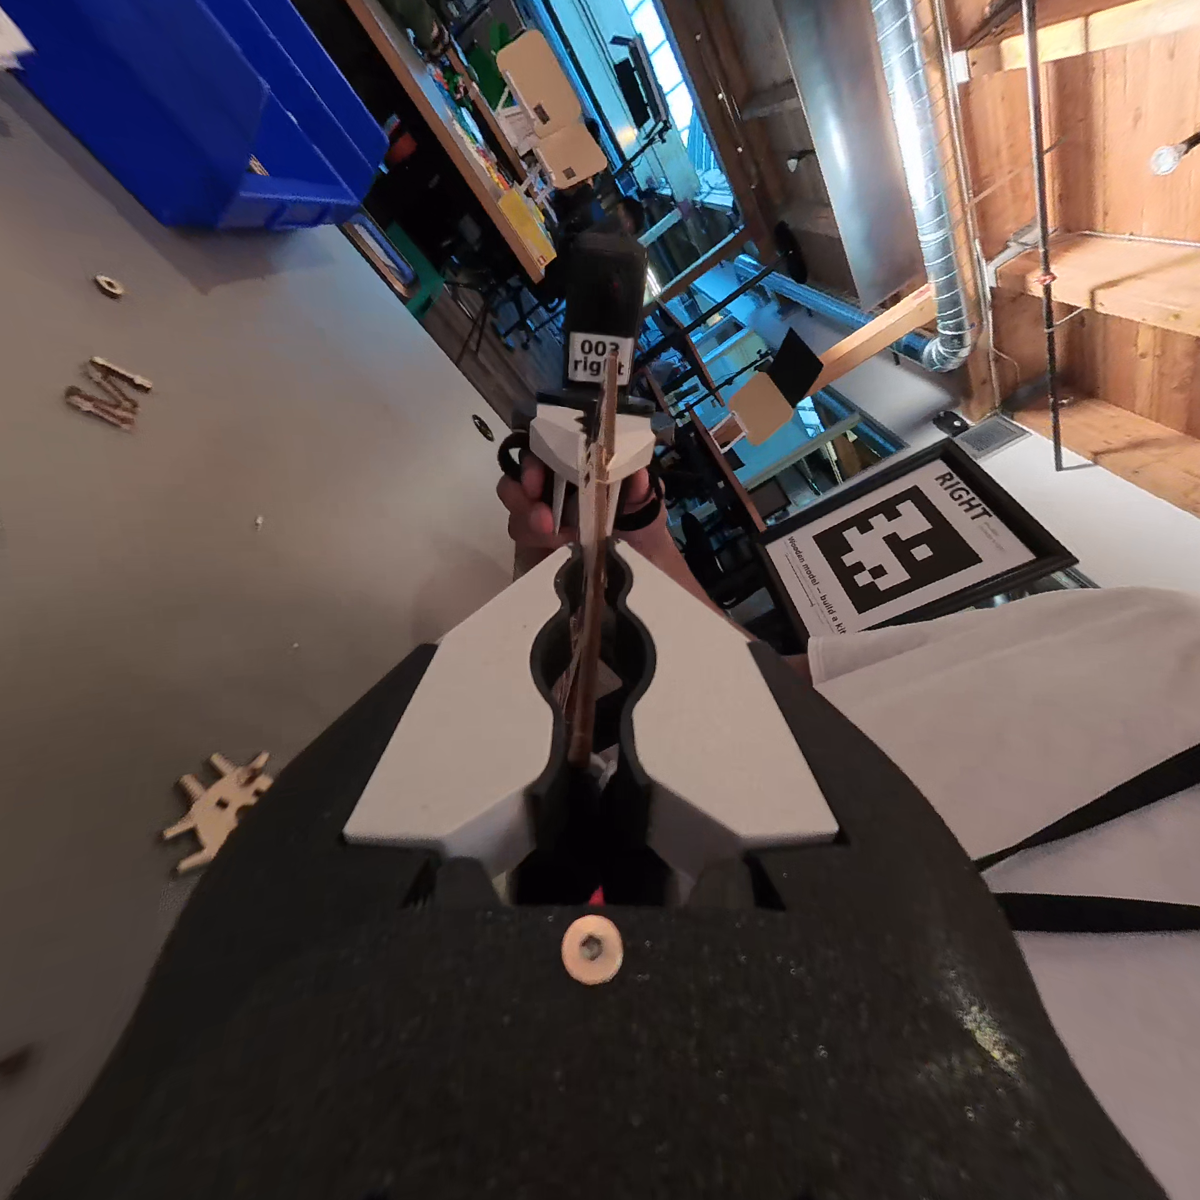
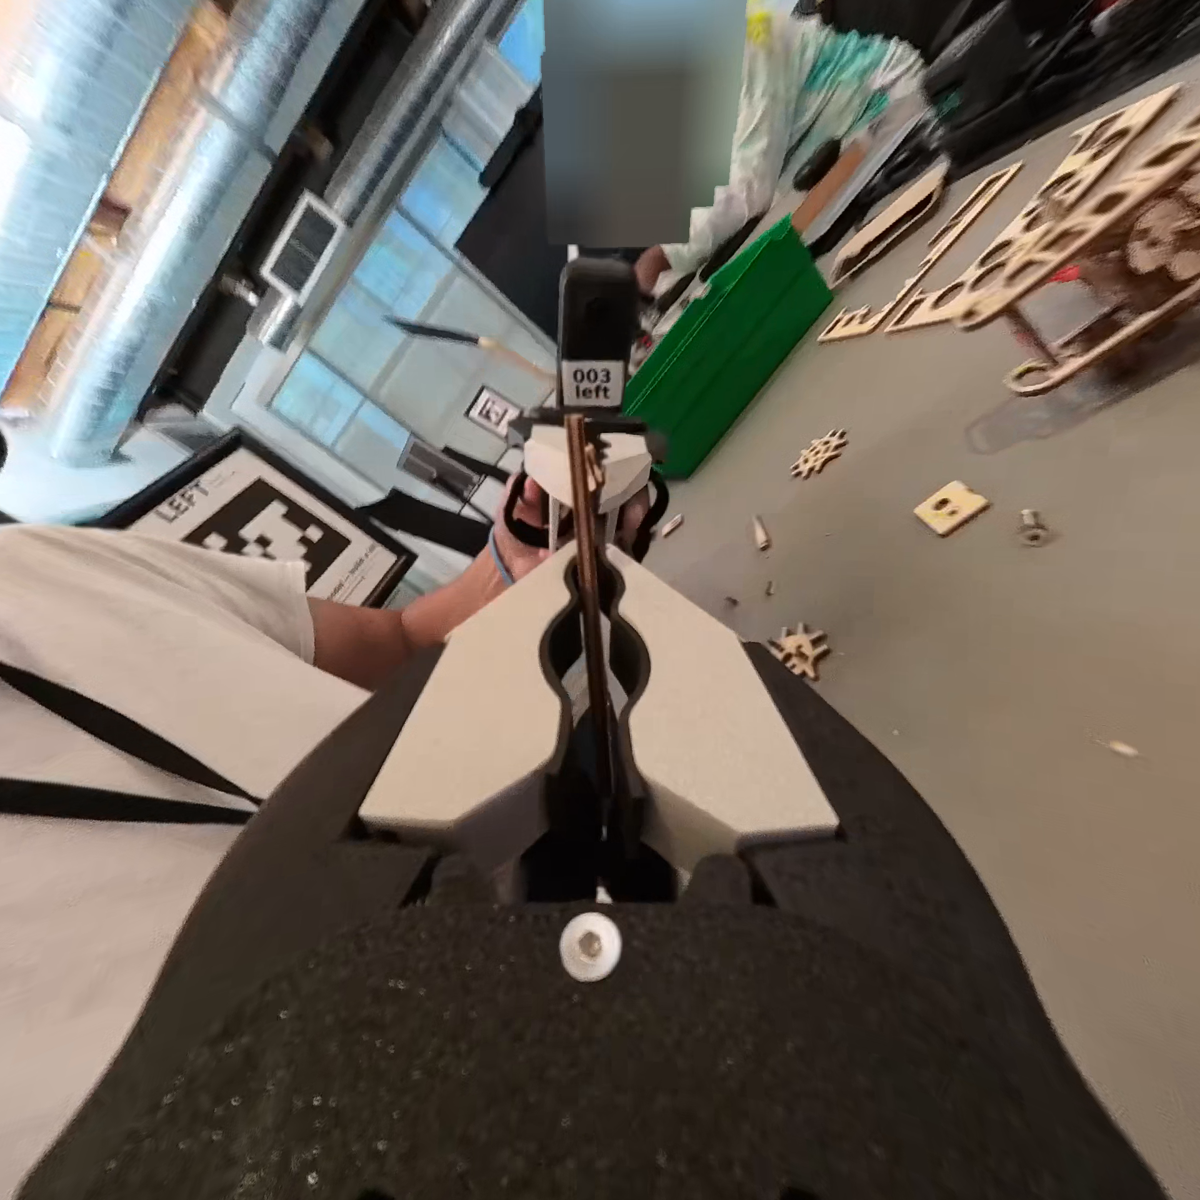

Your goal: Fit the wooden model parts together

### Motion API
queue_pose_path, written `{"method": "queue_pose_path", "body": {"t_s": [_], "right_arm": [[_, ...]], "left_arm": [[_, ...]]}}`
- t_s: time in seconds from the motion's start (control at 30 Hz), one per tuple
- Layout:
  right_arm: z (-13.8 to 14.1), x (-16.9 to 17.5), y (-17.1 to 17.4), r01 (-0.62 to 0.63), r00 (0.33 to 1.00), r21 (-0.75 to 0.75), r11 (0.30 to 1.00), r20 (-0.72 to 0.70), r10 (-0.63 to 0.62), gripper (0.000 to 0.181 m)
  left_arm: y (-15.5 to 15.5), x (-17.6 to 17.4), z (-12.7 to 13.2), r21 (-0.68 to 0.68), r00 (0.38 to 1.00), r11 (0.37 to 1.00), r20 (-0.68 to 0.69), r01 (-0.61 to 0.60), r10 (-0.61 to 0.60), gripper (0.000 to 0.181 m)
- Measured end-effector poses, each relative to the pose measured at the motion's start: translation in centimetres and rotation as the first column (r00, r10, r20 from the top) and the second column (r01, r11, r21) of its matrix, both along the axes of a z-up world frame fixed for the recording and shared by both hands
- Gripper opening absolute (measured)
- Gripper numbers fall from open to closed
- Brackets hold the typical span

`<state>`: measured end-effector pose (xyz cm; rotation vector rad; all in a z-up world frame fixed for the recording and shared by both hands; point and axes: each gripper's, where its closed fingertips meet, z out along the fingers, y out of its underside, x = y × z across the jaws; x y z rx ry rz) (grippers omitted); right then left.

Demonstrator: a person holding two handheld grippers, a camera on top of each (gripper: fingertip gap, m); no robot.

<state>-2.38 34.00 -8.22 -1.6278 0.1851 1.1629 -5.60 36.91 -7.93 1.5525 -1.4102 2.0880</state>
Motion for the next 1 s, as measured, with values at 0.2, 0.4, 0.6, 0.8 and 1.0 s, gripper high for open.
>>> {"method": "queue_pose_path", "body": {"t_s": [0.2, 0.4, 0.6, 0.8, 1.0], "right_arm": [[2.0, -3.6, 4.5, -0.121, 0.984, 0.030, 0.992, 0.138, 0.116, 0.029], [3.2, -8.3, 9.5, -0.300, 0.940, -0.008, 0.954, 0.170, 0.297, 0.002], [3.4, -10.5, 12.8, -0.389, 0.906, -0.055, 0.920, 0.159, 0.393, 0.002], [2.8, -12.5, 14.6, -0.459, 0.885, -0.037, 0.888, 0.071, 0.460, 0.002], [-1.0, -10.2, 17.4, -0.246, 0.895, -0.093, 0.965, 0.360, 0.263, 0.046]], "left_arm": [[4.4, -3.7, 0.8, 0.034, 0.993, 0.992, 0.000, -0.118, 0.118, 0.002], [6.7, -8.7, 1.0, -0.004, 0.978, 0.978, 0.011, -0.208, 0.208, 0.004], [11.5, -14.6, -1.3, 0.220, 0.919, 0.894, 0.024, -0.390, 0.394, 0.032], [11.0, -17.4, -1.8, 0.354, 0.907, 0.840, 0.076, -0.412, 0.414, 0.001], [15.2, -19.5, -2.6, 0.227, 0.733, 0.717, -0.020, -0.659, 0.680, 0.000]]}}
